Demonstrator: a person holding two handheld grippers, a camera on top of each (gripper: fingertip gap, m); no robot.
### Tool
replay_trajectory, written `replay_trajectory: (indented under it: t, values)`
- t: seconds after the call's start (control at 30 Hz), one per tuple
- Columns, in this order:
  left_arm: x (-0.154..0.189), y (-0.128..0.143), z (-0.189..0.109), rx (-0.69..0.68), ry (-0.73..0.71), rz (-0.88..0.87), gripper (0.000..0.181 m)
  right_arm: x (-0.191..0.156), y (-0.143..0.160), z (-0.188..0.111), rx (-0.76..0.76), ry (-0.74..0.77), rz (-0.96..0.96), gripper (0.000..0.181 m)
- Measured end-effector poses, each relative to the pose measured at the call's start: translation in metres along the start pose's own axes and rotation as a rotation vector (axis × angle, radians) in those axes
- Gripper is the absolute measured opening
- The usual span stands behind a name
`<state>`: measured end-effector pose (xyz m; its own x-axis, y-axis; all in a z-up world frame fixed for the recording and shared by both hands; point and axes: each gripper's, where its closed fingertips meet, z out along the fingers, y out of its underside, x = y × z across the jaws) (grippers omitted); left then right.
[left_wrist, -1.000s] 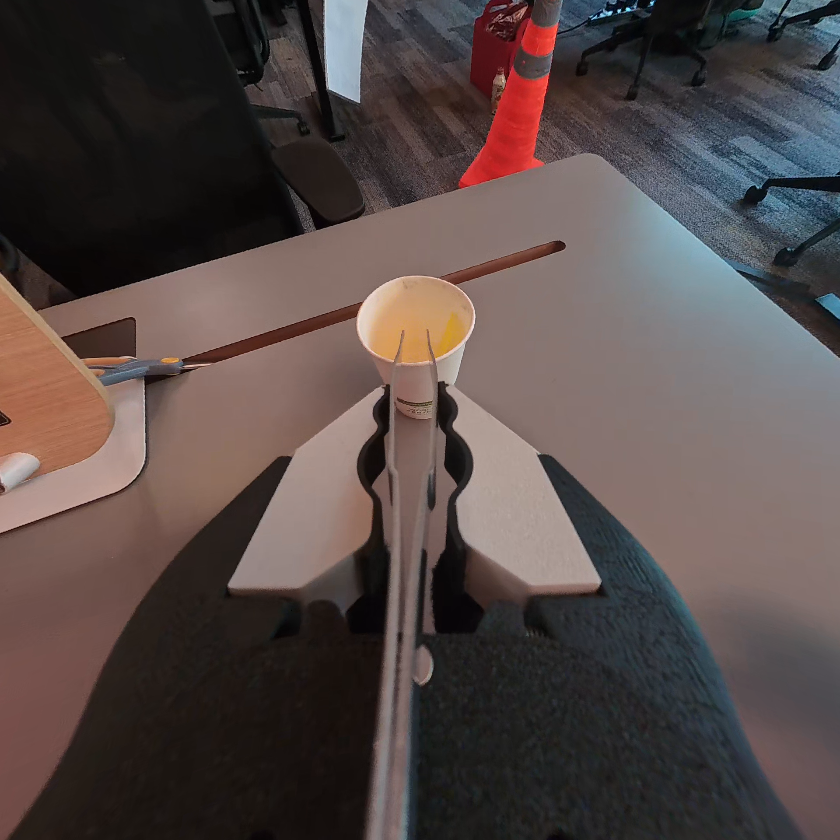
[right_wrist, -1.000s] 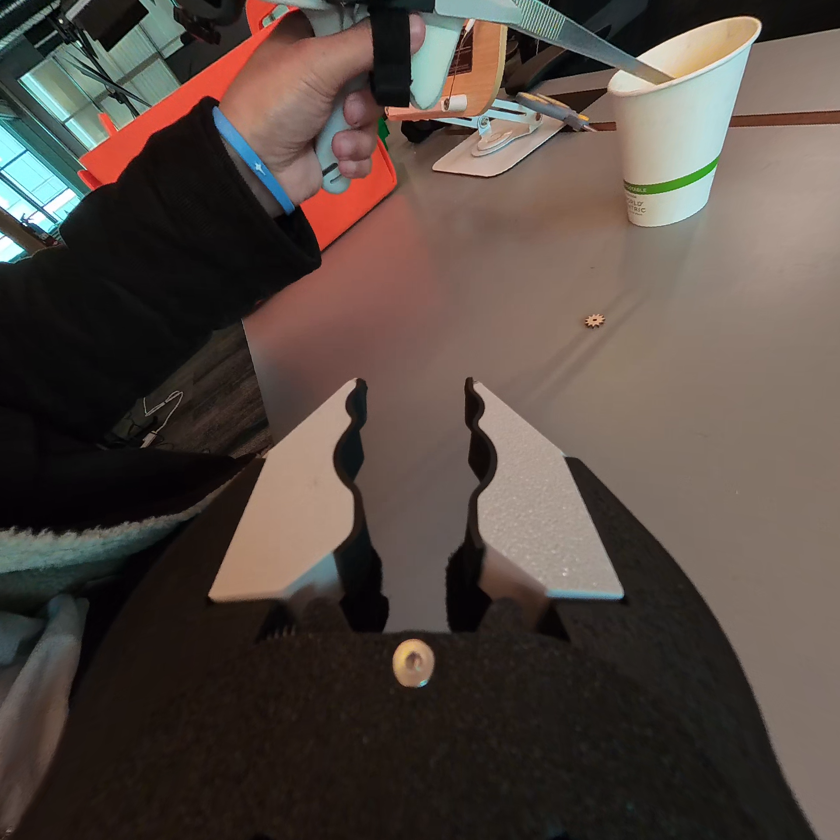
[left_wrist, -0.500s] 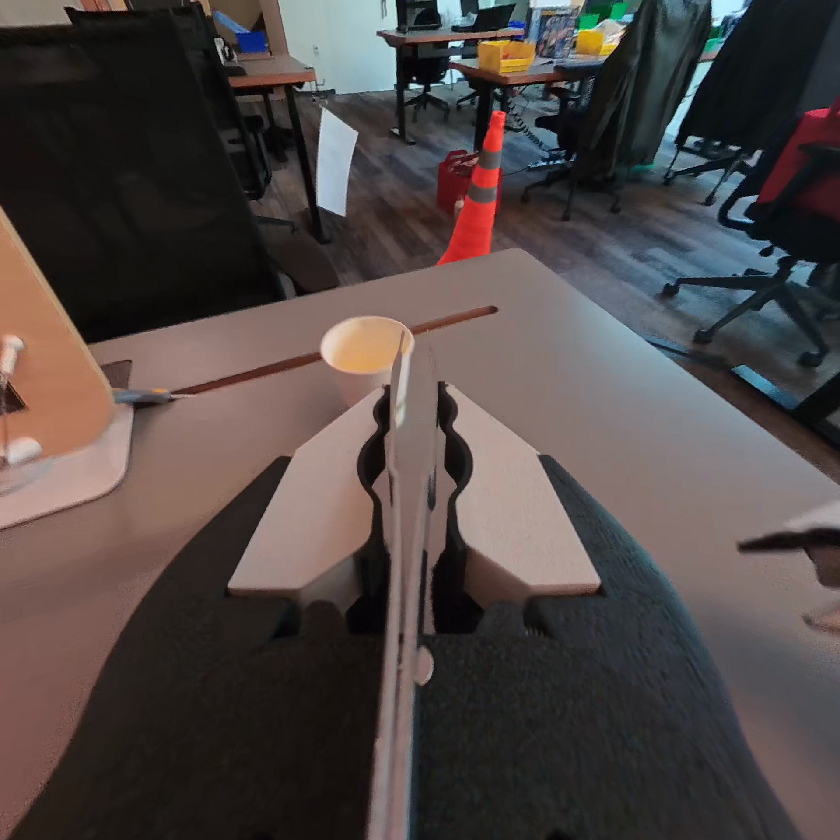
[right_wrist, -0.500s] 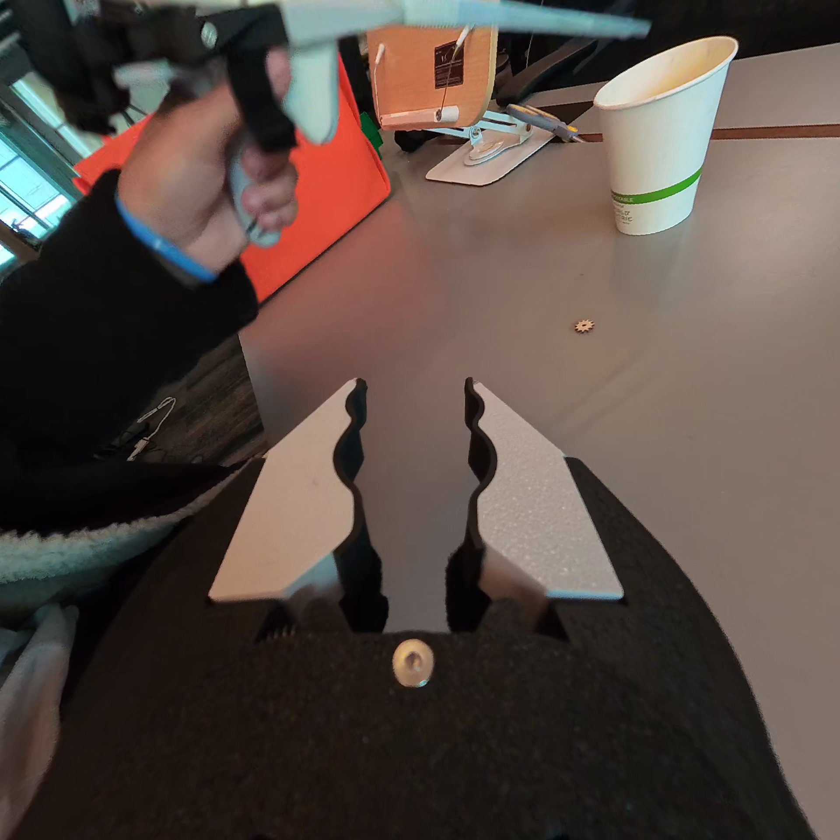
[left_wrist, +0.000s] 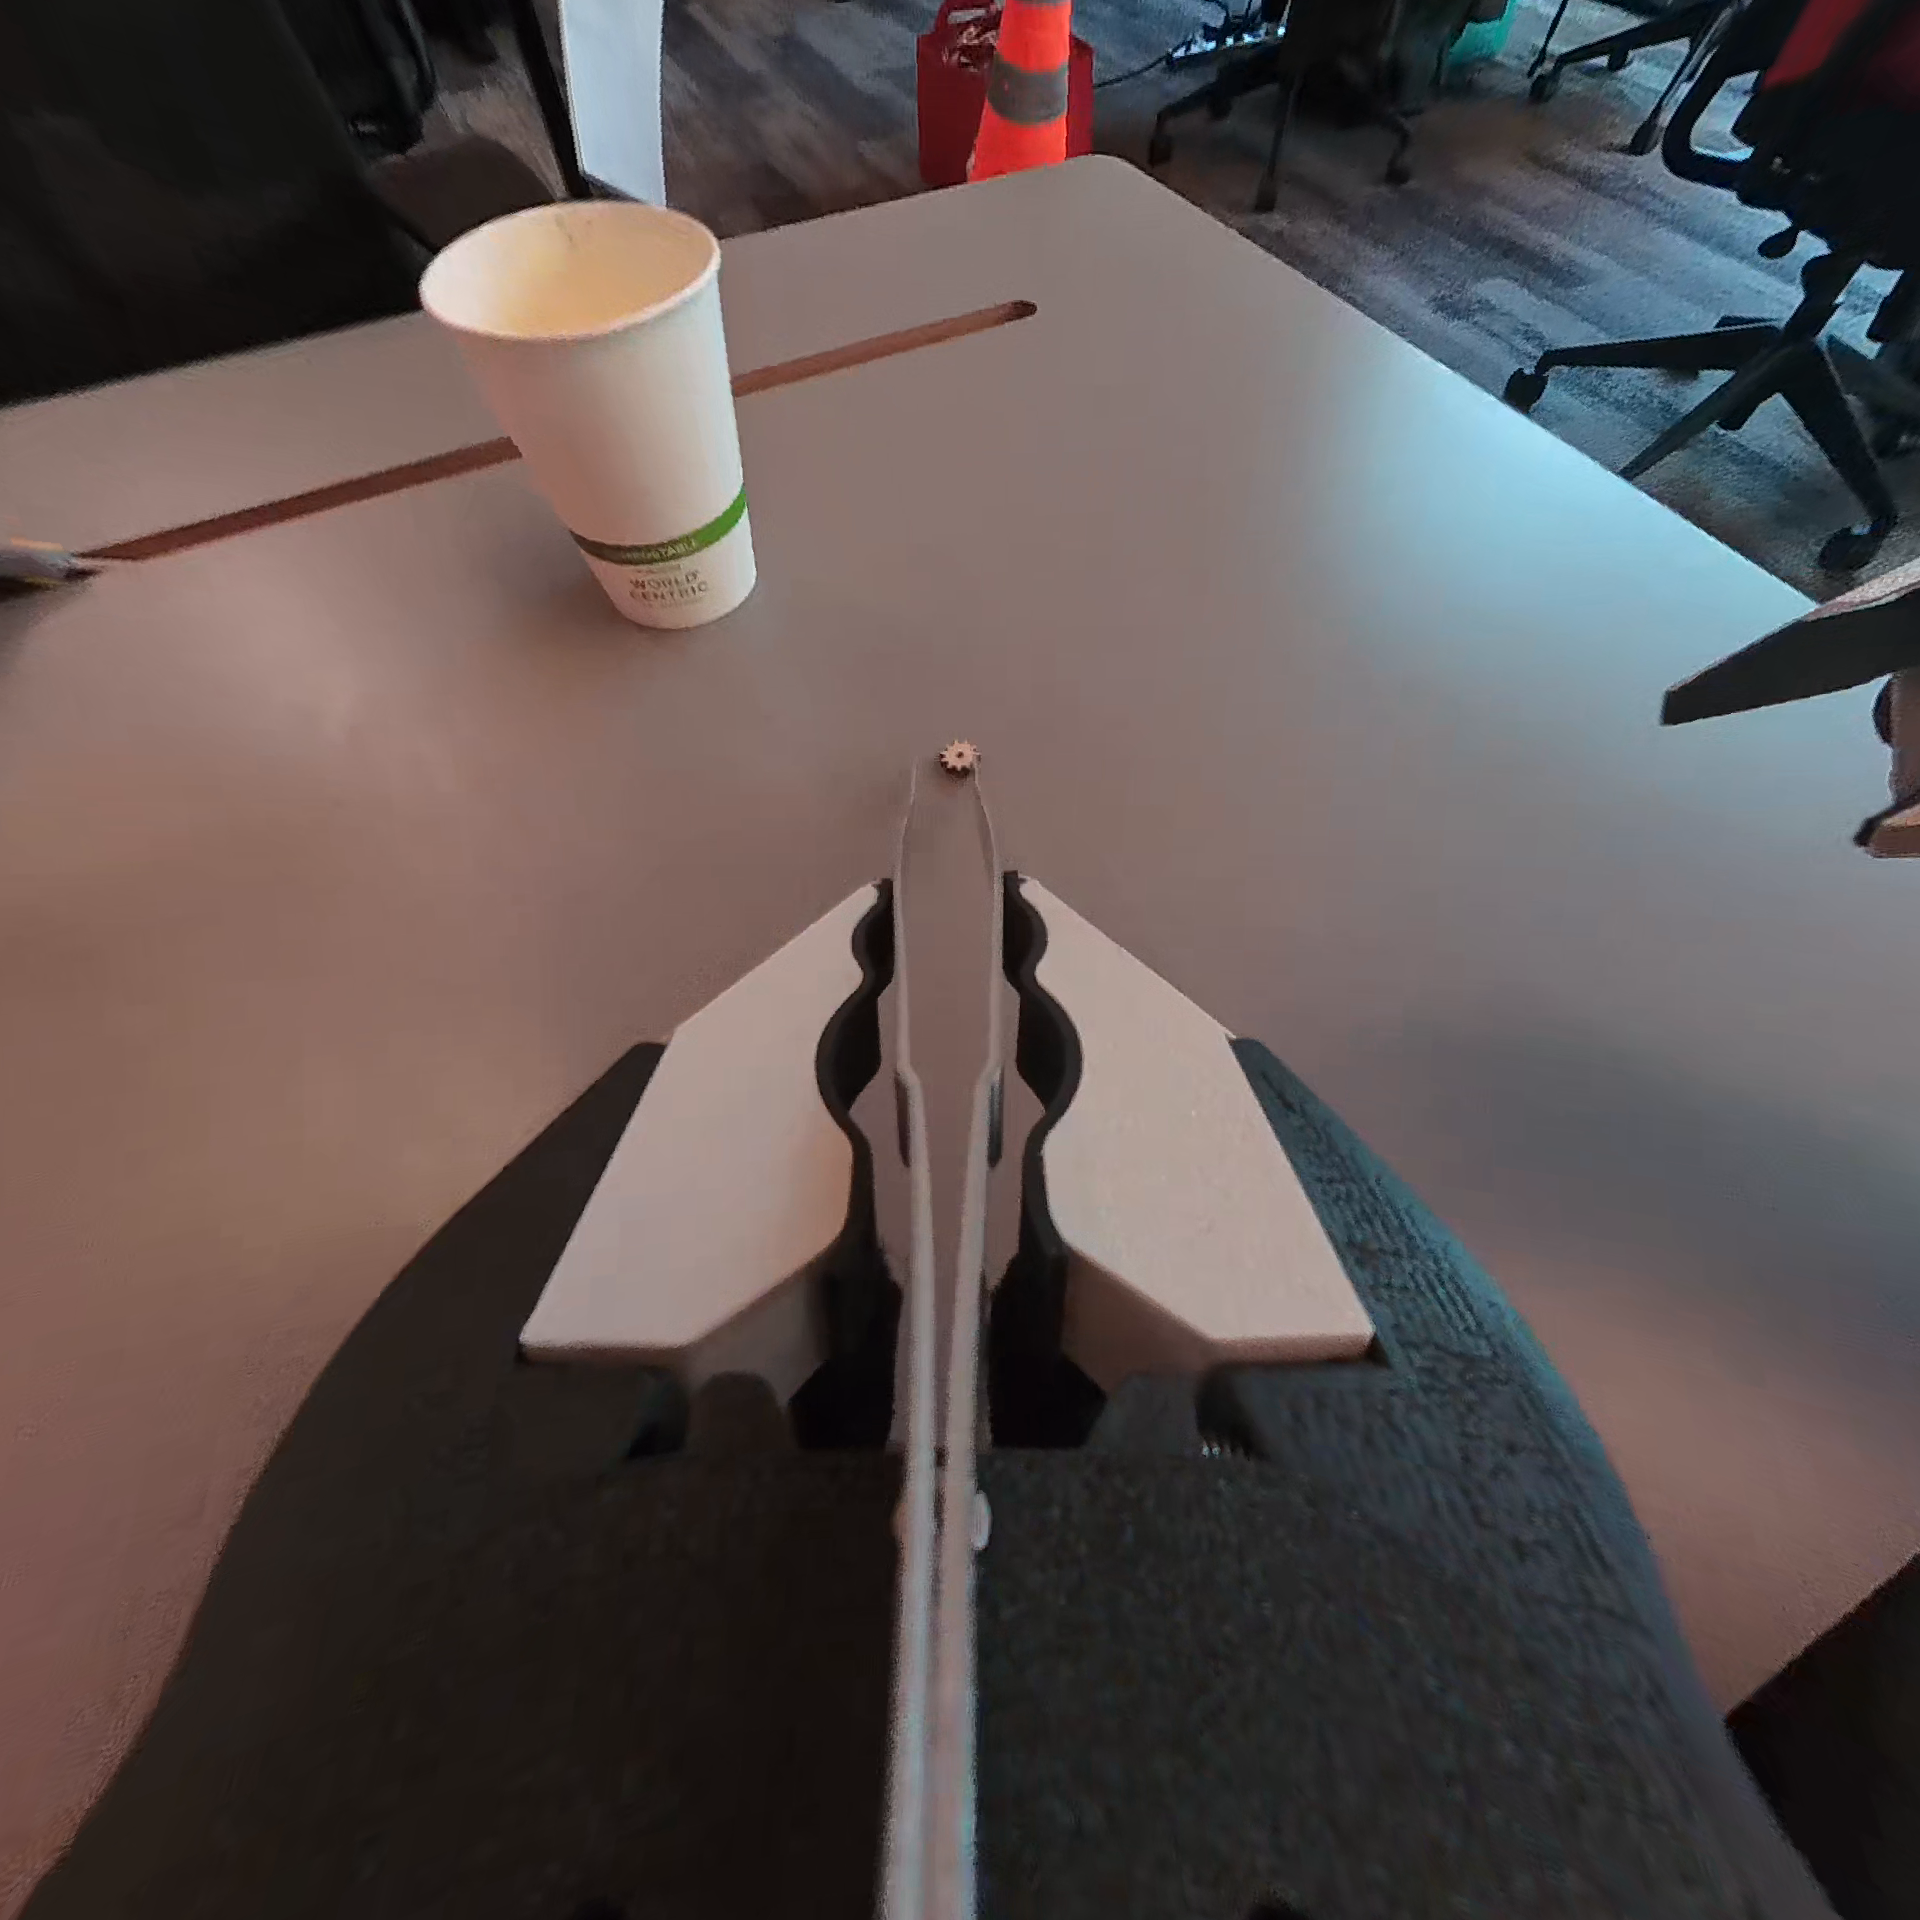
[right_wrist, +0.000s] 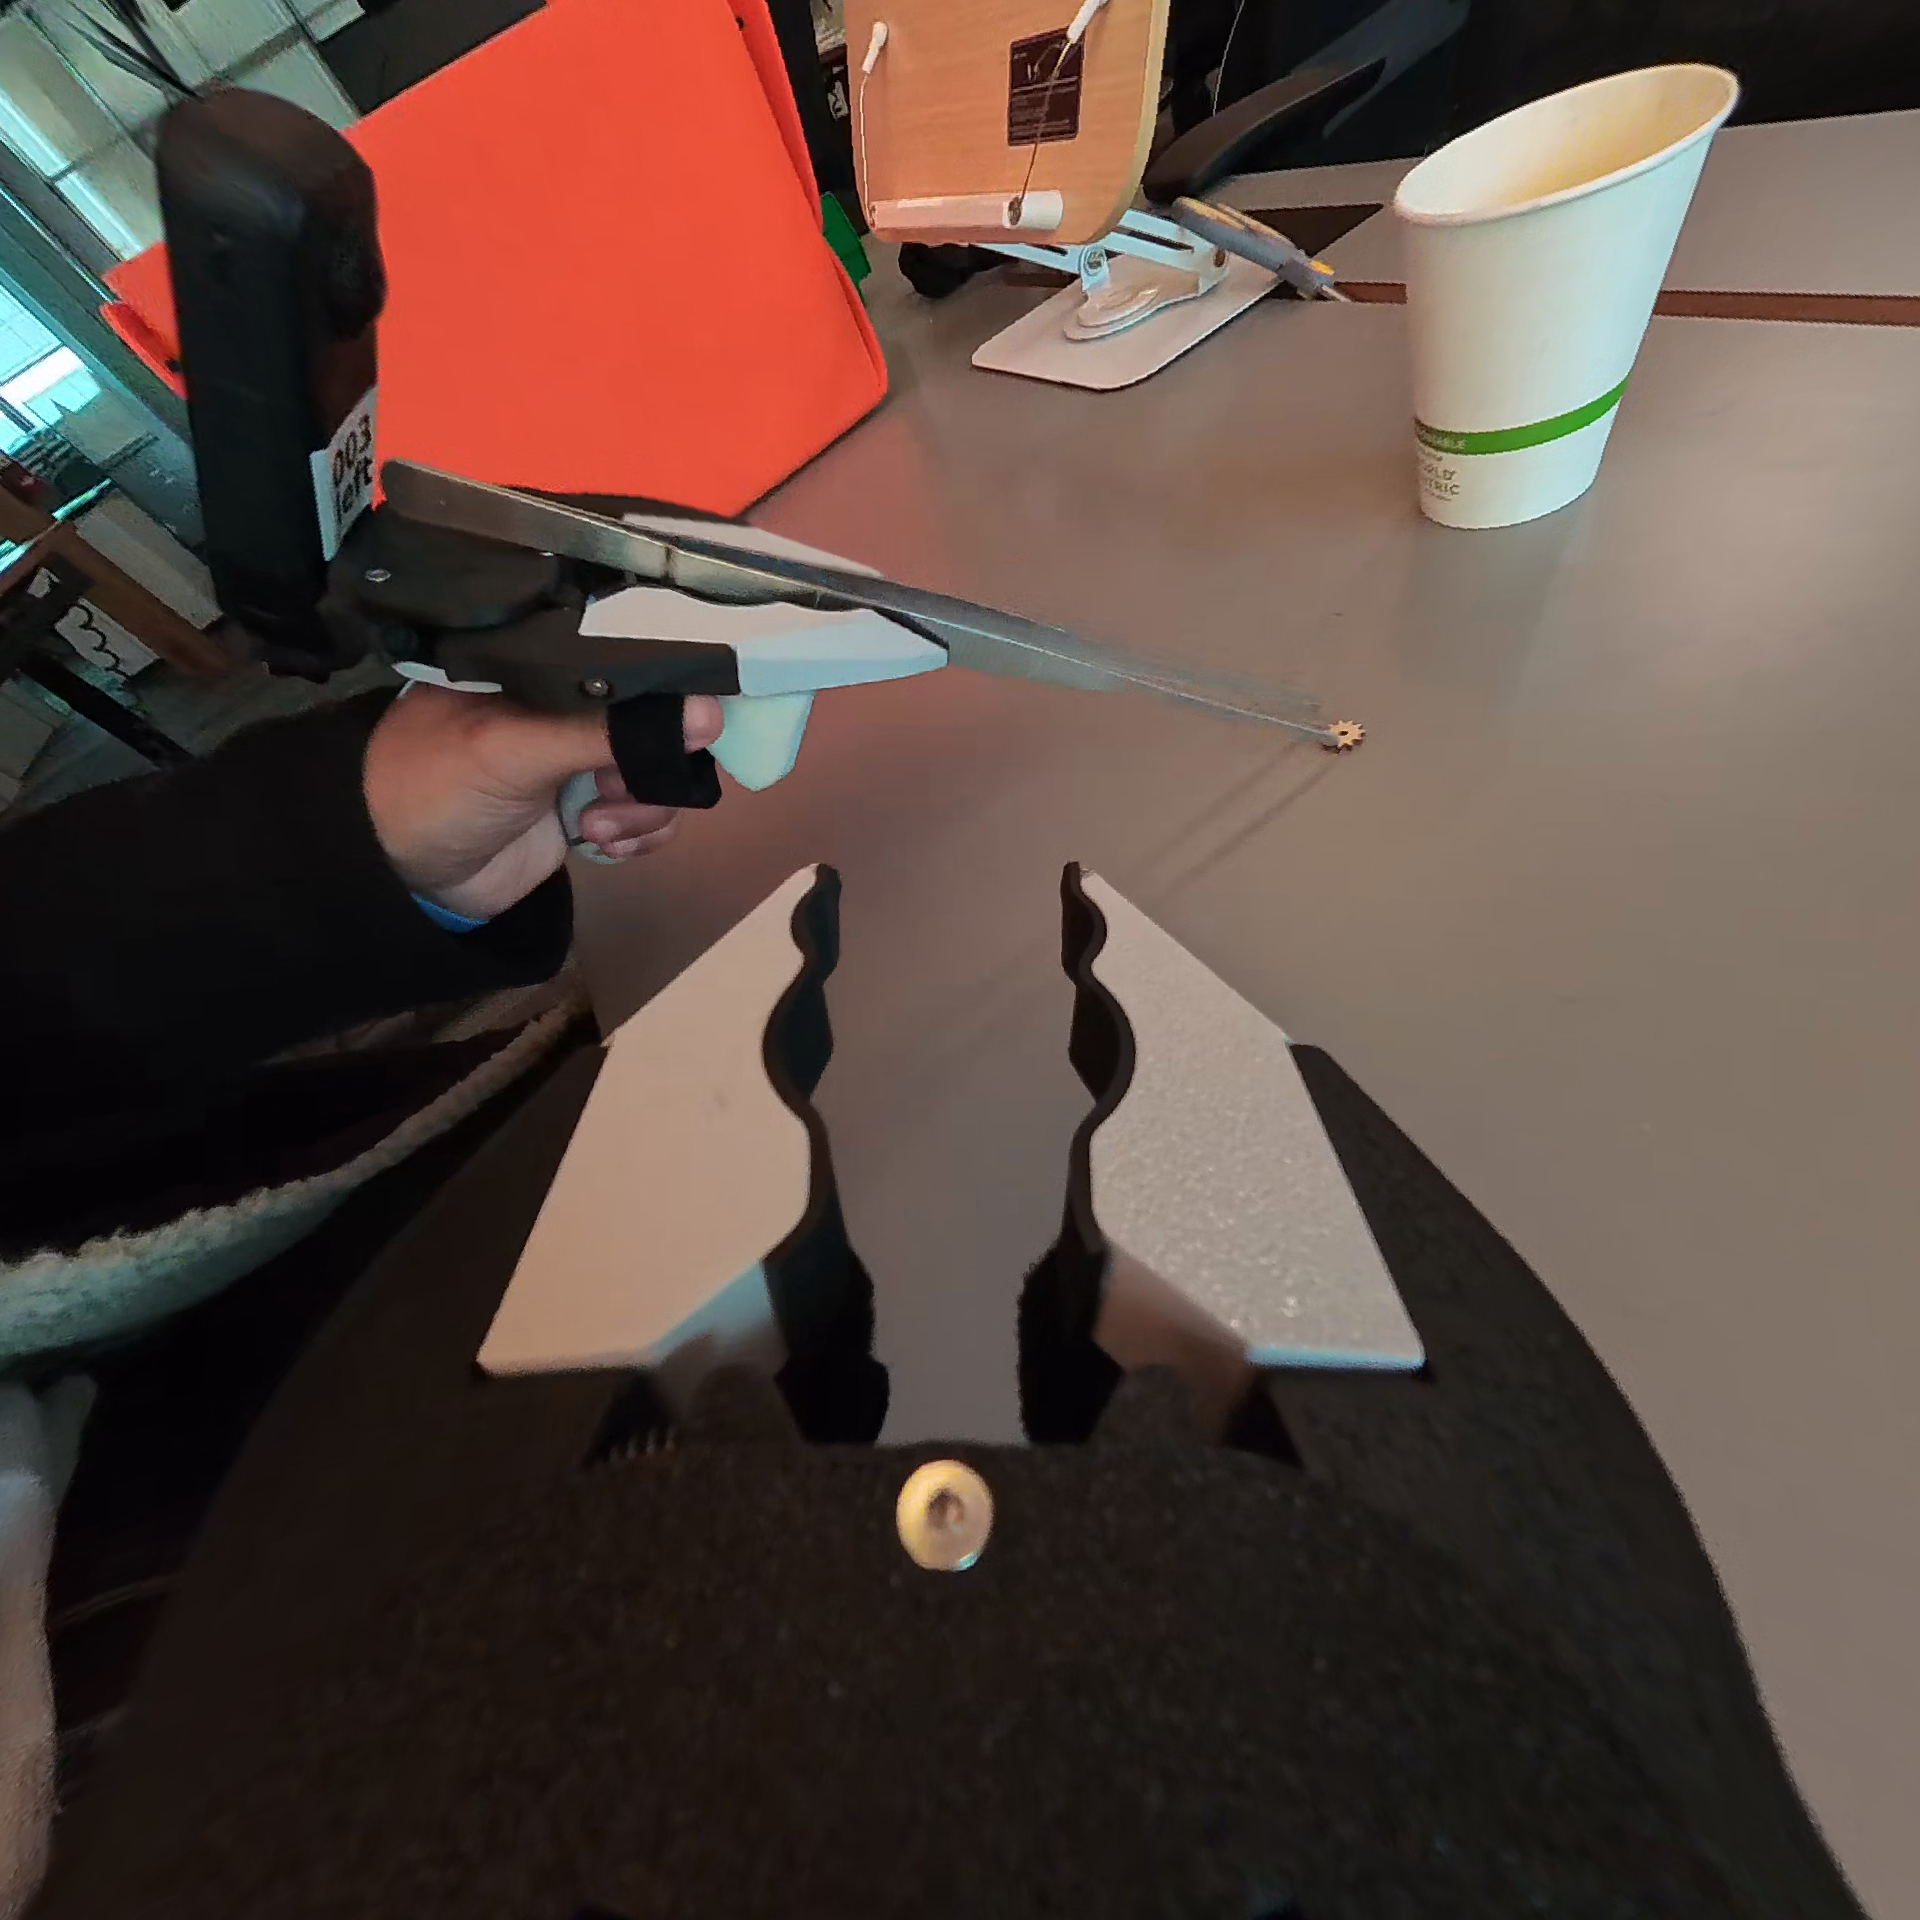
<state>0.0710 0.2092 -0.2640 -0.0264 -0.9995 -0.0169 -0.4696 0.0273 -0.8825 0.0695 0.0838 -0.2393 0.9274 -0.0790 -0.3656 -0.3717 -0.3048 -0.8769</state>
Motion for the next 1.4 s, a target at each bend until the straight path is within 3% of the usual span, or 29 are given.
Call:
replay_trajectory:
  t: [0.7,0.87,1.1,1.4]
  values:
    - [0.008,-0.005,0.003,0.018,-0.001,0.048,0.016,-0.001,0.0,0.001,0.002,-0.019,0.018,0.042]
    - [-0.003,-0.036,-0.007,0.125,-0.035,0.137,0.016,-0.001,-0.001,0.0,0.005,-0.019,0.021,0.042]
    - [-0.046,-0.093,-0.021,0.242,-0.126,0.193,0.016,-0.002,-0.001,0.001,0.006,-0.025,0.022,0.042]
    - [-0.096,-0.147,0.019,0.078,-0.143,0.149,0.017,-0.002,-0.001,0.0,0.005,-0.019,0.015,0.042]
